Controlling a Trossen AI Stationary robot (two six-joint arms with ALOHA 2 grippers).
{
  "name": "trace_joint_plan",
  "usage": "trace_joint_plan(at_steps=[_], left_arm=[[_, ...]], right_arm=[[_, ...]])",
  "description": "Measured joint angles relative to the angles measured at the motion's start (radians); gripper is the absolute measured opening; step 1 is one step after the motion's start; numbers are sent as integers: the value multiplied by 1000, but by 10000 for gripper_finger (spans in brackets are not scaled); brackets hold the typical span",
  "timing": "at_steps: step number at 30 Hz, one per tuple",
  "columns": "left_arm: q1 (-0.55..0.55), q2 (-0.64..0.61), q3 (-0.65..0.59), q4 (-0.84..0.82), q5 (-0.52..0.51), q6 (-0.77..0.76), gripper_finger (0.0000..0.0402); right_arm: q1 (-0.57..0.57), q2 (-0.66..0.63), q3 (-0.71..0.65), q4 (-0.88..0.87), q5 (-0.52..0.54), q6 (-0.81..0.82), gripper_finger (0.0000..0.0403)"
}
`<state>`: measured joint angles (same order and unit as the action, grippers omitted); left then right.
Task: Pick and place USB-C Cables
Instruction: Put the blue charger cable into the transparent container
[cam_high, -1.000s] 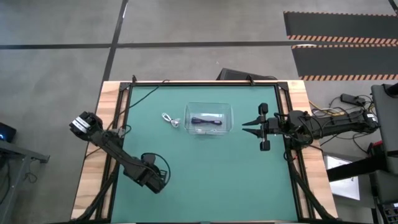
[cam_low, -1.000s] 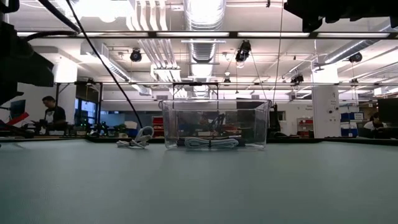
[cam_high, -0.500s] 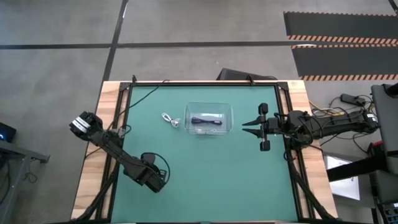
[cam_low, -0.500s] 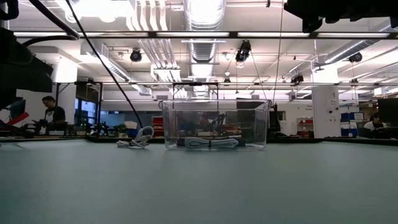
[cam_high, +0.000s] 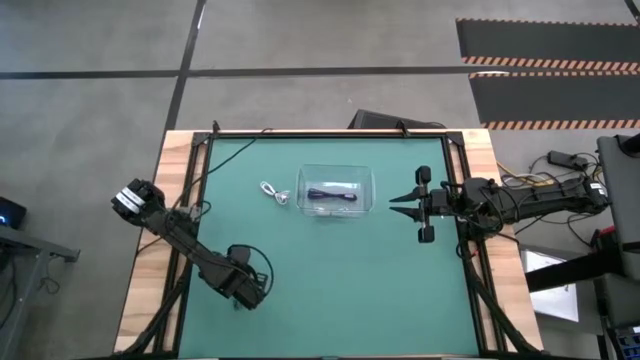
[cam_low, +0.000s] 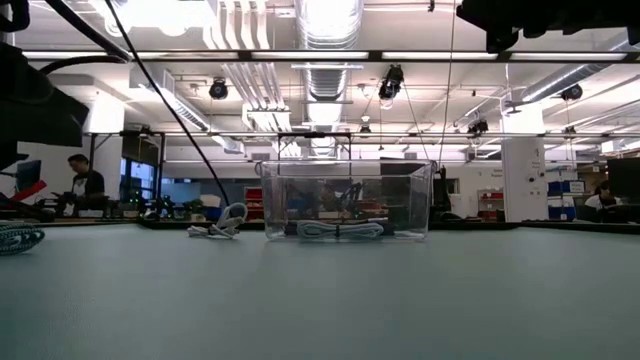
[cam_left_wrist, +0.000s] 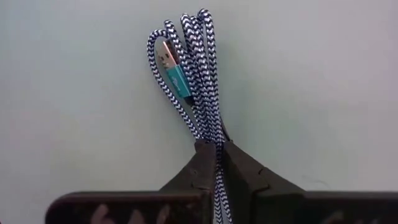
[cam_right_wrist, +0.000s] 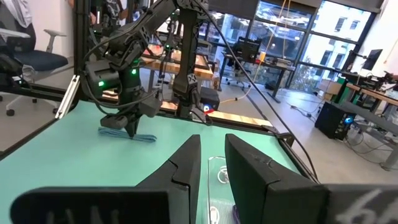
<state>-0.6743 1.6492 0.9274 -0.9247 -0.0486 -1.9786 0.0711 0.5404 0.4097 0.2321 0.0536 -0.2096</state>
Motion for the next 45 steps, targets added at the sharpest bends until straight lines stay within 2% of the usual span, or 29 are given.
trace_joint_plan(at_steps=[5,17,23,25,30,34,39,45], left_arm=[[-2,-3,31,-18,-72,92,0],[-1,-66,184,-2,-456,497,0],[9,-91,210,183,-707,768,0],[31,-94,209,264,-752,882,0],[93,-97,202,484,-761,1232,0],[150,-107,184,692,-749,1552,0],[231,-120,138,921,-667,1875,0],[309,-124,66,1178,-544,2161,0]], right_arm=[[0,0,0,0,0,0,66],[0,0,0,0,0,0,66],[0,0,0,2,0,0,66],[0,5,0,9,0,-1,66],[0,57,0,71,-11,-11,66],[0,146,0,192,-79,-14,66],[0,274,0,378,-114,-20,66],[0,413,0,564,-114,-43,66]])
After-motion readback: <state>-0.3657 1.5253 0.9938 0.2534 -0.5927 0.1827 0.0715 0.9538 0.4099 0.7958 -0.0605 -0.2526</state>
